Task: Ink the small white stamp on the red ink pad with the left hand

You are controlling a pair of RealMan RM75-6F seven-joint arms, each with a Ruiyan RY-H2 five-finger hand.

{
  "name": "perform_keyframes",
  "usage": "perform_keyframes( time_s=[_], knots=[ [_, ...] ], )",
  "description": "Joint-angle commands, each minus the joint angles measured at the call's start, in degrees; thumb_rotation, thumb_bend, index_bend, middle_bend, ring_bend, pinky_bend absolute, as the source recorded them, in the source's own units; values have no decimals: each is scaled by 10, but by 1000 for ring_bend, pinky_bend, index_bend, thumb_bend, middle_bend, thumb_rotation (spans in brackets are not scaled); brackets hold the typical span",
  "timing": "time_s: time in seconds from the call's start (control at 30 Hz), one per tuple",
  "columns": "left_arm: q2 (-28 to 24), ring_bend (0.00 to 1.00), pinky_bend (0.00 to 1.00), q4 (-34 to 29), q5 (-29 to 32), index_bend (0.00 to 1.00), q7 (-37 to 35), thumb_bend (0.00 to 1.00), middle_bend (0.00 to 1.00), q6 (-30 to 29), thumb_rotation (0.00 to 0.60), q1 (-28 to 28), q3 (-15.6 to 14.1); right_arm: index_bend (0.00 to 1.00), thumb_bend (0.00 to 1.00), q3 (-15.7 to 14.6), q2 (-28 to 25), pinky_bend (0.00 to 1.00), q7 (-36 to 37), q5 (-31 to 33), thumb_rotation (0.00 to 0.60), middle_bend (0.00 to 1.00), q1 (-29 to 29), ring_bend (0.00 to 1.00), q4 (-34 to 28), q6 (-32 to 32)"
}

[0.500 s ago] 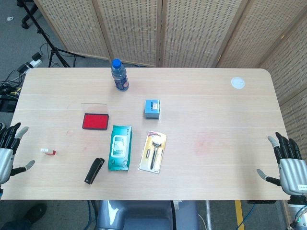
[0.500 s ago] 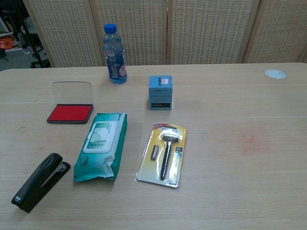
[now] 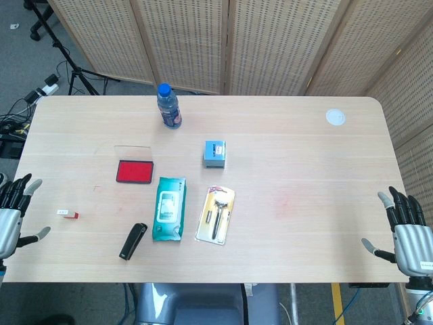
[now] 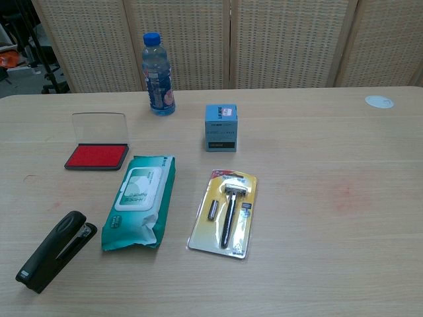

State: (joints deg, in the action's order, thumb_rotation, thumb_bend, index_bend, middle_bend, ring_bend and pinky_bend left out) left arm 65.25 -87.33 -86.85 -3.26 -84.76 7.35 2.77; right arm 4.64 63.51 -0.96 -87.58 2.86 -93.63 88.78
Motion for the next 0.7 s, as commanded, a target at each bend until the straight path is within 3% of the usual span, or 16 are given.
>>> perform_keyframes(
  time_s=[0.03, 0.13, 0.2, 0.33, 0.57, 0.7],
  knots=[
    [22, 913, 726, 14, 36, 19, -6, 123, 854, 12, 600, 4, 16, 0, 96, 1, -1, 0, 1, 2, 600, 0, 1, 0, -2, -3],
    [47, 998, 922, 40, 45, 60, -3, 126, 952, 30, 600, 10, 14, 0, 93, 1, -3, 0, 1, 3, 600, 0, 1, 0, -4, -3],
    [56, 1000, 951, 59, 49, 82, 6, 136, 965, 62, 600, 17, 2, 0, 95, 1, -3, 0, 1, 3, 600, 0, 1, 0, -5, -3],
    [57, 1000, 956, 81, 68, 188, -1, 182, 972, 129, 600, 38, -5, 0, 98, 0, -2, 0, 0, 5, 600, 0, 1, 0, -3, -6],
    [39, 1000, 956, 124, 79, 355, -92, 226, 972, 260, 600, 83, -18, 0, 95, 0, 1, 0, -9, 4, 600, 0, 2, 0, -5, -6],
    [50, 1000, 956, 156, 81, 385, -126, 281, 972, 279, 600, 94, -14, 0, 96, -1, 3, 0, -15, 6, 600, 0, 3, 0, -5, -9]
  ],
)
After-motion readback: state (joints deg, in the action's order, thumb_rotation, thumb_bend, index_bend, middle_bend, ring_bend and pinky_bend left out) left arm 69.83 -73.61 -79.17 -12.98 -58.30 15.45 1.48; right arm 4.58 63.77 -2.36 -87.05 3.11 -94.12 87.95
